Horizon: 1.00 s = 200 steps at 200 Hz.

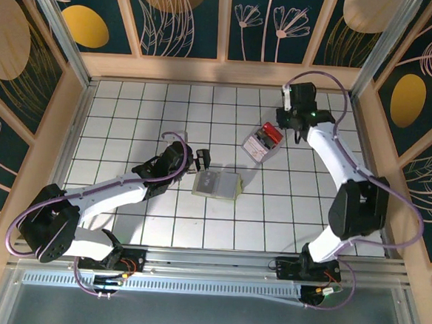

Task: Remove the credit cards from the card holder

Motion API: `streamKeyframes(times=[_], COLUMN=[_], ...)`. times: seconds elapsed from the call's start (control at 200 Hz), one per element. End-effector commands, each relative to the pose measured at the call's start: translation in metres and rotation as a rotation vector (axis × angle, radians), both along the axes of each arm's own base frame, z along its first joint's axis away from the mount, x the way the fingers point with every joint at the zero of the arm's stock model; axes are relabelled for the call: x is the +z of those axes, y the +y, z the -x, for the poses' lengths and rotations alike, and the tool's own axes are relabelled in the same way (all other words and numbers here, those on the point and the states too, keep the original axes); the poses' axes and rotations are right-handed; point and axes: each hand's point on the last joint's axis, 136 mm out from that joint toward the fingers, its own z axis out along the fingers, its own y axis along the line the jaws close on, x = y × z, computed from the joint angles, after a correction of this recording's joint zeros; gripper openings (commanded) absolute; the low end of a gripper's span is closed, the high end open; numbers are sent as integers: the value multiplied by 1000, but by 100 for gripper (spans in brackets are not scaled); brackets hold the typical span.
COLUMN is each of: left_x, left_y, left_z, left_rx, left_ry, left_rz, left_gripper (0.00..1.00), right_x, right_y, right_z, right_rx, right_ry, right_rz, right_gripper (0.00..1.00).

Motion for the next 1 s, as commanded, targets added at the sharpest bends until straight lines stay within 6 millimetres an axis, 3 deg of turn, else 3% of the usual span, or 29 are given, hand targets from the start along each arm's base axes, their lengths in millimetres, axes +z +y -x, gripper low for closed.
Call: streamKeyframes(times=[0.0,0.09,0.28,0.49,0.596,0.671,0.996], left_x=[11,6,-10,-24,-26,-27,-26], left_y=[6,16,35,57,76,91,125], left_z=[-7,-5,3,11,16,20,36], left_rx=[62,103,175,263,326,371,451], left_ry=[-29,-26,8,44,37,33,-26], left_rz=[21,9,5,62,114,156,194], left_gripper=[99,99,98,99,99,99,99], right_x=[5,-9,-51,-90,-106,-120,-155], right_y=[-3,19,95,182,218,231,250], right_z=[22,50,111,164,177,180,168], right_rx=[-206,-226,-170,-79,-23,-16,-5], right_ry=[-25,28,179,301,333,357,380], right_rz=[-166,-269,-436,-419,-331,-267,-151], right_gripper=[28,28,30,39,45,47,62])
